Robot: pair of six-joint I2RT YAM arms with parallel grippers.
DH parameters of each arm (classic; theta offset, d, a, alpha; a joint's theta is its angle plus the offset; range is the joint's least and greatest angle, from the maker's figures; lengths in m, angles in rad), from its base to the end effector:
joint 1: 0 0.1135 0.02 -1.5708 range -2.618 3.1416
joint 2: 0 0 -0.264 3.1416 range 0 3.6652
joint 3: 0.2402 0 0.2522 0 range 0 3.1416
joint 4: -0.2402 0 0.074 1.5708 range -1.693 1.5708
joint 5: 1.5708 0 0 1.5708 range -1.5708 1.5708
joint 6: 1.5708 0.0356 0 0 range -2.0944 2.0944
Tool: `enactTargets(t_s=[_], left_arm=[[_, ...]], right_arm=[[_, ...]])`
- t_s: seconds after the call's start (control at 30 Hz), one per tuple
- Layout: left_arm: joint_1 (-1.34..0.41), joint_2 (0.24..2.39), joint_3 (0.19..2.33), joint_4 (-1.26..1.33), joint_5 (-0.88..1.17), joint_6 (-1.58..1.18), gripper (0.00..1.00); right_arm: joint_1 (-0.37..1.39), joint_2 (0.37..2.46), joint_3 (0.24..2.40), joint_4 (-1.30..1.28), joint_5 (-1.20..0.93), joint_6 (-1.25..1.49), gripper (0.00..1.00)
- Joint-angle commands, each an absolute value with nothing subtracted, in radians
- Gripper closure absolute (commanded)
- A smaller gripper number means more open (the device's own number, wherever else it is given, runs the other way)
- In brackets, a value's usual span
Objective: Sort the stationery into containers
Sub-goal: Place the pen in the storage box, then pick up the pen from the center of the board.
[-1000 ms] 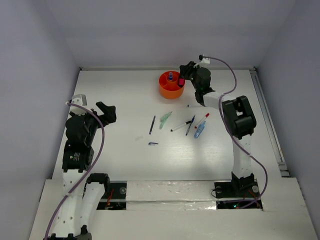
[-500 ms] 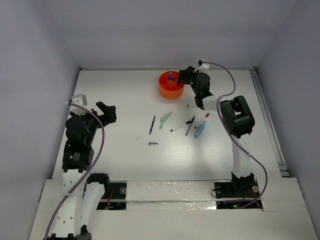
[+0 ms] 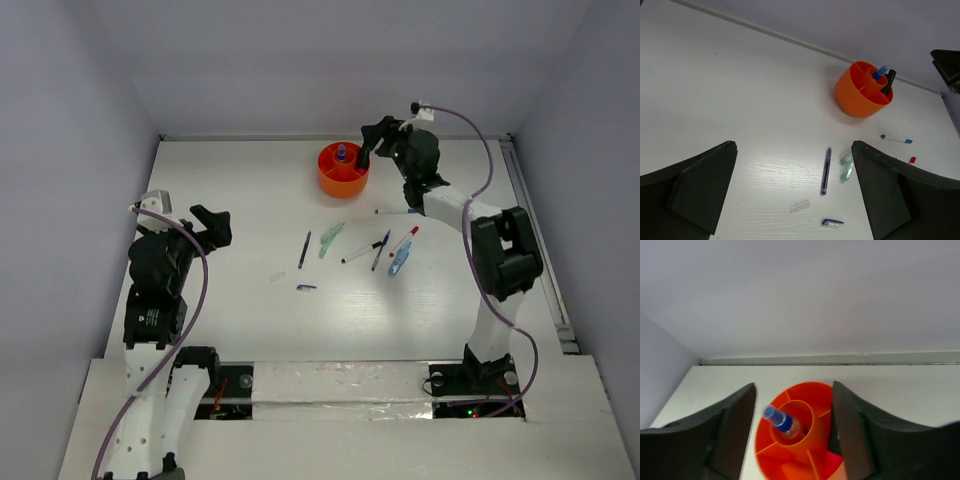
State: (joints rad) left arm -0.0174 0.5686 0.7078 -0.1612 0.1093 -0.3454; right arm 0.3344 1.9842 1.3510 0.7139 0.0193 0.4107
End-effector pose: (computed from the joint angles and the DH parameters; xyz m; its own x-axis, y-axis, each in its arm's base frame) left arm 0.1411 -0.0063 0.3467 -0.0635 -0.3355 -0.9399 0.1114 0.9335 -0.3407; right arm 0.4426 0.1530 0.2675 -0.0539 0.4038 -0.9132 -0.3146 0.8611 0.3994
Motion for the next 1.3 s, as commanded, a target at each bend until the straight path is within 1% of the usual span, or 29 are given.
enactTargets(t_s=[0.0,0.03,0.07,0.1,0.13,0.17,0.2,0.23,0.3,0.33,0.37,0.47,0.57,0.83,1.13,1.27], left_arm=[[-0.011,0.543,0.733,-0.117,0.133,-0.337,0.01],[-0.011,0.538,0.733,-0.117,0.132,-0.339,0.01],[-0.020,0.528,0.733,-0.118,0.127,-0.337,0.01],[-0.031,0.523,0.735,-0.121,0.123,-0.337,0.01],[-0.031,0.519,0.735,-0.123,0.115,-0.337,0.01],[-0.050,0.506,0.736,-0.126,0.109,-0.336,0.01],[-0.051,0.500,0.736,-0.132,0.104,-0.334,0.01],[-0.064,0.496,0.736,-0.135,0.098,-0.334,0.01],[-0.081,0.480,0.739,-0.144,0.080,-0.331,0.01],[-0.095,0.477,0.739,-0.146,0.071,-0.330,0.01],[-0.095,0.469,0.741,-0.146,0.068,-0.328,0.01],[-0.124,0.451,0.741,-0.149,0.060,-0.327,0.01],[-0.150,0.431,0.742,-0.152,0.049,-0.322,0.01],[-0.192,0.402,0.747,-0.169,0.011,-0.318,0.01],[-0.212,0.394,0.750,-0.178,0.009,-0.316,0.01],[-0.212,0.396,0.752,-0.178,0.009,-0.314,0.01]], right_arm=[[0.331,1.836,1.331,0.501,0.063,0.432,0.37],[0.331,1.819,1.347,0.418,0.081,0.442,0.42],[0.322,1.798,1.354,0.262,0.096,0.445,0.56],[0.322,1.798,1.353,0.199,0.098,0.455,0.56],[0.312,1.778,1.344,0.152,0.101,0.460,0.80],[0.311,1.754,1.309,0.082,0.091,0.469,0.92],[0.298,1.741,1.287,0.054,0.081,0.485,0.96],[0.298,1.726,1.263,0.035,0.075,0.491,0.96],[0.267,1.689,1.197,0.003,0.058,0.498,0.89],[0.258,1.681,1.181,-0.032,0.057,0.502,0.81],[0.258,1.678,1.167,-0.063,0.054,0.503,0.62],[0.227,1.690,1.155,-0.142,0.060,0.505,0.42],[0.206,1.721,1.167,-0.172,0.034,0.514,0.40],[0.206,1.833,1.235,-0.212,0.035,0.567,0.38],[0.178,1.919,1.244,-0.130,0.057,0.673,0.38],[0.178,1.954,1.258,-0.127,0.081,0.678,0.38]])
